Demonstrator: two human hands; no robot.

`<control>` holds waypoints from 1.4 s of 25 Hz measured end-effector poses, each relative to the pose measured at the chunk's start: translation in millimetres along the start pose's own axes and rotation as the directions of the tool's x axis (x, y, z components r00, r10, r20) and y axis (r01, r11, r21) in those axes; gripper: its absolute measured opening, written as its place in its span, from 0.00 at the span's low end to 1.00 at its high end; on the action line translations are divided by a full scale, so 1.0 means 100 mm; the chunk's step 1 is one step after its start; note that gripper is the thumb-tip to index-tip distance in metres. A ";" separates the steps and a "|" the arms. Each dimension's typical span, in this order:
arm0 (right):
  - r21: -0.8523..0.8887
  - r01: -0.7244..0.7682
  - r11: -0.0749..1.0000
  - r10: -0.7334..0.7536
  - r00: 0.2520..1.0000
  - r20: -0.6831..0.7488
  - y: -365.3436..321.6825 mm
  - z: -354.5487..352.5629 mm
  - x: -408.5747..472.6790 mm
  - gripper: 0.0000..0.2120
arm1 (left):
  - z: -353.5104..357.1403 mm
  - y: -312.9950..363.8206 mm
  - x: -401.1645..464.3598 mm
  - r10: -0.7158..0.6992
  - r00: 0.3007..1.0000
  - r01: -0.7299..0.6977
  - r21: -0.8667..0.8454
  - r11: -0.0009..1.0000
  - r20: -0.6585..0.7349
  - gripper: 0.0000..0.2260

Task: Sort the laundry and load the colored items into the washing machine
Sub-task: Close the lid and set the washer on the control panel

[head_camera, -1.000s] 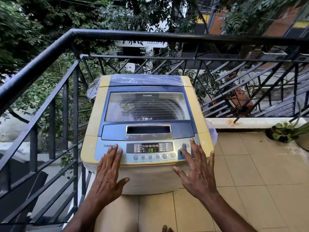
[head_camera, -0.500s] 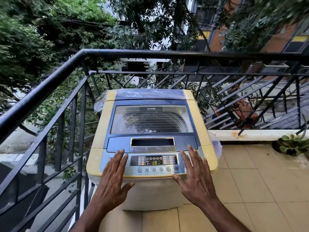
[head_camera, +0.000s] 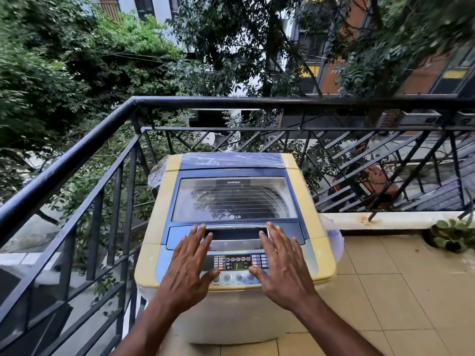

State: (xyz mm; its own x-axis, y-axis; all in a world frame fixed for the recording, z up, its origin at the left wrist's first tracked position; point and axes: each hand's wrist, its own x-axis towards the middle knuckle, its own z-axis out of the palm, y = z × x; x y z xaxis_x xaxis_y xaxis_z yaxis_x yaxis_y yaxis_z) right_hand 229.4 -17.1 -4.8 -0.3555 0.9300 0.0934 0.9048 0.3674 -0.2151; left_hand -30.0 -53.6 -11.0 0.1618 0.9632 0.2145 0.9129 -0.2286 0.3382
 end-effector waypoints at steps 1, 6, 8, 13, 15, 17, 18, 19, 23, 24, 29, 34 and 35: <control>-0.008 0.013 1.000 -0.013 1.000 -0.004 -0.04 -0.01 0.04 0.40 | 0.00 0.02 0.05 0.010 1.000 -0.010 -0.005 1.000 -0.003 0.36; -0.033 0.044 0.999 -0.044 0.999 -0.013 -0.11 -0.04 0.20 0.39 | 0.00 0.07 0.21 0.050 0.999 -0.051 0.010 0.999 0.019 0.35; -0.039 0.038 0.999 -0.039 0.999 -0.013 -0.08 -0.06 0.25 0.39 | -0.01 0.05 0.24 0.060 0.998 -0.060 0.002 0.998 0.014 0.34; -0.052 0.017 0.998 -0.019 1.000 -0.023 0.00 -0.06 0.35 0.39 | -0.06 -0.08 0.32 0.066 0.998 -0.065 0.006 0.998 -0.004 0.35; -0.051 0.000 0.999 -0.002 1.000 -0.031 0.07 -0.09 0.38 0.39 | -0.08 -0.19 0.34 0.045 0.999 -0.045 0.001 0.999 -0.010 0.35; -0.061 -0.029 0.998 0.027 0.999 -0.046 0.17 -0.12 0.42 0.39 | -0.11 -0.32 0.38 0.030 0.999 -0.030 0.003 1.000 -0.021 0.34; -0.072 -0.049 0.996 0.045 0.998 -0.051 0.22 -0.14 0.44 0.39 | -0.13 -0.38 0.41 0.032 0.999 -0.031 0.014 0.999 -0.026 0.35; -0.084 -0.070 0.994 0.066 0.996 -0.055 0.28 -0.16 0.45 0.39 | -0.15 -0.42 0.43 0.038 0.999 -0.038 0.026 0.999 -0.026 0.35; -0.098 -0.148 0.984 0.142 0.987 -0.069 0.47 -0.23 0.45 0.38 | -0.18 -0.51 0.59 0.067 0.998 -0.066 0.039 0.997 -0.011 0.38; -0.096 -0.166 0.981 0.159 0.984 -0.073 0.50 -0.24 0.44 0.39 | -0.18 -0.52 0.65 0.072 0.997 -0.072 0.031 0.997 -0.005 0.39; -0.053 -0.284 0.957 0.277 0.954 -0.111 0.57 -0.37 0.39 0.43 | -0.18 -0.39 0.97 0.124 0.991 -0.123 -0.022 0.992 0.041 0.38; -0.045 -0.417 0.908 0.406 0.901 -0.150 0.70 -0.58 0.18 0.43 | -0.14 -0.08 1.37 0.237 0.968 -0.236 -0.025 0.972 0.088 0.39; -0.042 -0.449 0.893 0.436 0.884 -0.166 0.74 -0.63 0.11 0.43 | -0.12 0.01 1.45 0.268 0.958 -0.265 -0.035 0.964 0.099 0.39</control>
State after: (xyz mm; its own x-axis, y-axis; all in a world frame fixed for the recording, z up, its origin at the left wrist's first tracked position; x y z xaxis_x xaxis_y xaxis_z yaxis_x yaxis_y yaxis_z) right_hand 307.4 20.3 41.7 0.1195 0.9814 0.1503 0.9772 -0.0895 -0.1927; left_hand -10.2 84.2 31.7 0.4364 0.8760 0.2054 0.8235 -0.4809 0.3010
